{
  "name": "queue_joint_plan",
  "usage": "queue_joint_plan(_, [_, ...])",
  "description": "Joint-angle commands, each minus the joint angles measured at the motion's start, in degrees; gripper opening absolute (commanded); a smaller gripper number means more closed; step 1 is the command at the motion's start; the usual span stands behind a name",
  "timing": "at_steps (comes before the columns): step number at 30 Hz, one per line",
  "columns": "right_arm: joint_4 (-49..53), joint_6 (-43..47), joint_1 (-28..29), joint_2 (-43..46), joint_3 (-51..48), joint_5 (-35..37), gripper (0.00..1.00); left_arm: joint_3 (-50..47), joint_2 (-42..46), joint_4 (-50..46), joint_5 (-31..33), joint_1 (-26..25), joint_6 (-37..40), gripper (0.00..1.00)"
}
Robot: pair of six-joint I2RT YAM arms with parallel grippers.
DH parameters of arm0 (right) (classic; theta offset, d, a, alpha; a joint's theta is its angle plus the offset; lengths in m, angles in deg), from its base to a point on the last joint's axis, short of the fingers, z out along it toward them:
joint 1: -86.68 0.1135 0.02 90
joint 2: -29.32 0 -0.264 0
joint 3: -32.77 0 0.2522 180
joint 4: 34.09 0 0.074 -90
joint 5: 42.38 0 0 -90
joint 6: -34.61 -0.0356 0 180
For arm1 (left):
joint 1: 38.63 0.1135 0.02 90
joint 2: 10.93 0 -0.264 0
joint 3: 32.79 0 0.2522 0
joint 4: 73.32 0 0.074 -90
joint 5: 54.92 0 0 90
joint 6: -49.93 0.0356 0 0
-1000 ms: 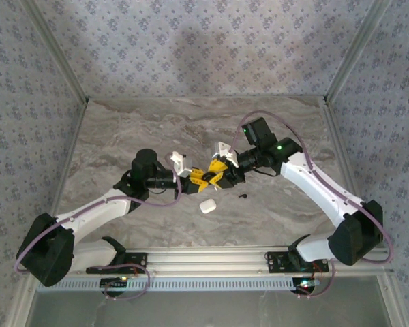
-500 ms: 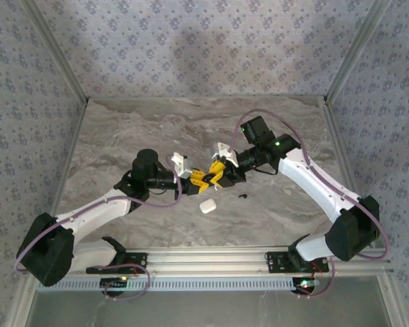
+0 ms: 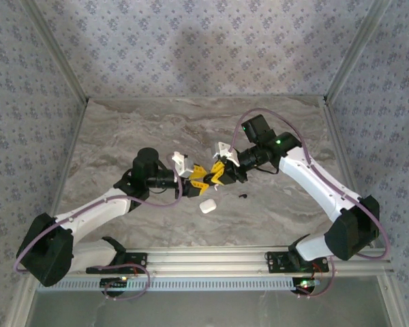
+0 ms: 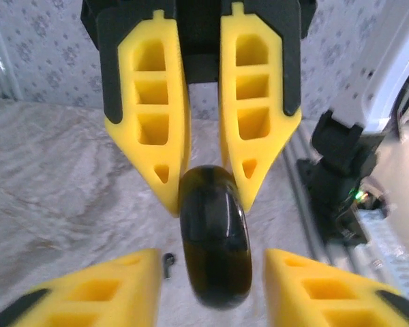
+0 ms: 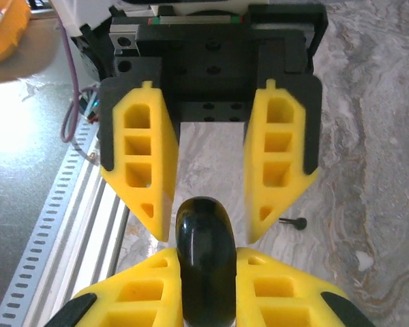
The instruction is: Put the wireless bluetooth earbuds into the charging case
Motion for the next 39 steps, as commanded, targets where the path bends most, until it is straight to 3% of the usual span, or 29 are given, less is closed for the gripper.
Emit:
queue_joint_plan(1, [2.3, 0.9, 0.5, 1.7, 1.6, 7.4, 0.13, 3.3, 1.9, -7.5, 3.1, -0.2, 5.1, 0.55])
queue_joint_plan(7, [0.7, 0.0, 3.2, 4.3, 0.5, 14.3, 0.13, 5.0, 1.3, -12.4, 2.8, -0.3, 8.1, 0.57])
queue_joint_plan(22, [-1.2, -1.0, 6.8, 3.1, 1.6, 13.6, 0.13, 5.9, 0.2, -12.7, 0.2, -0.9, 8.5, 0.56])
queue_joint_plan(39, [-3.0, -2.4, 7.4, 2.6, 1.3, 11.5, 0.14, 5.5, -0.3, -13.0, 0.1, -1.3, 8.8, 0.41])
